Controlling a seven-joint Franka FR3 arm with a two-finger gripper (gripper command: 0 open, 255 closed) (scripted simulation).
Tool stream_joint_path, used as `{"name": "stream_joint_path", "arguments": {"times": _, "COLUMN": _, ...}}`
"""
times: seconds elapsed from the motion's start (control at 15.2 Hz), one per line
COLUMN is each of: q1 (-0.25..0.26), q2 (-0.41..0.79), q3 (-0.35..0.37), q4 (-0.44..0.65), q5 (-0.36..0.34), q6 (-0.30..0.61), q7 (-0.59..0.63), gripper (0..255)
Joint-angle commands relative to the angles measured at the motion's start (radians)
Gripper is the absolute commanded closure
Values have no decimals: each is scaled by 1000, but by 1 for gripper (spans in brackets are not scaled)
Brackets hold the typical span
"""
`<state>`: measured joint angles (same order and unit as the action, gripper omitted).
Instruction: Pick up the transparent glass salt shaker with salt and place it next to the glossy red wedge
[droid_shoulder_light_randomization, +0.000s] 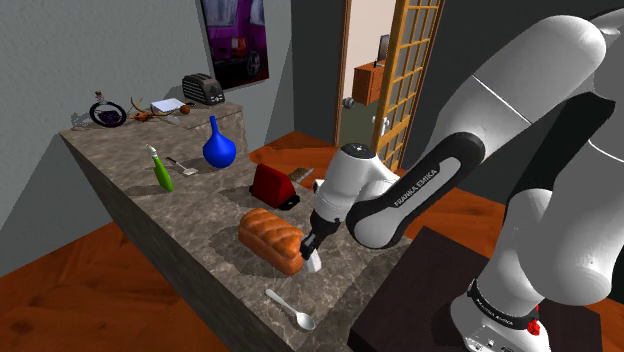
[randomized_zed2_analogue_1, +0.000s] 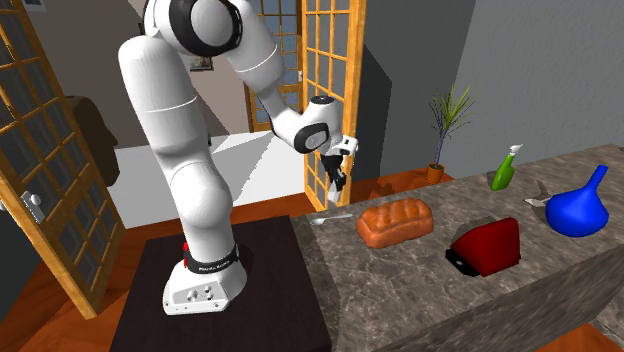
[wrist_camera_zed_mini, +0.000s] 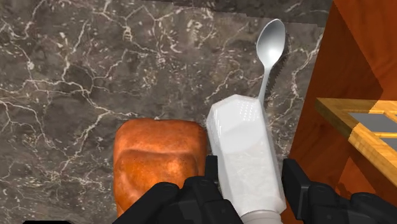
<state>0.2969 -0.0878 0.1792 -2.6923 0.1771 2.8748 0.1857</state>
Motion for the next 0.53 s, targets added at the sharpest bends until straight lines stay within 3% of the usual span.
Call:
{"name": "stream_joint_path", "arguments": {"times": 0.0, "q1": -1, "q2": -30, "q3": -2, "q4": 3, "q5": 1, "q6": -33, "q7": -1, "gripper": 255}}
{"name": "stream_joint_path", "arguments": {"times": 0.46, "q1": -3, "q2": -126, "q3": -6, "q4": 25, "q5": -4, "q6": -151, "q7": 7, "gripper": 255}}
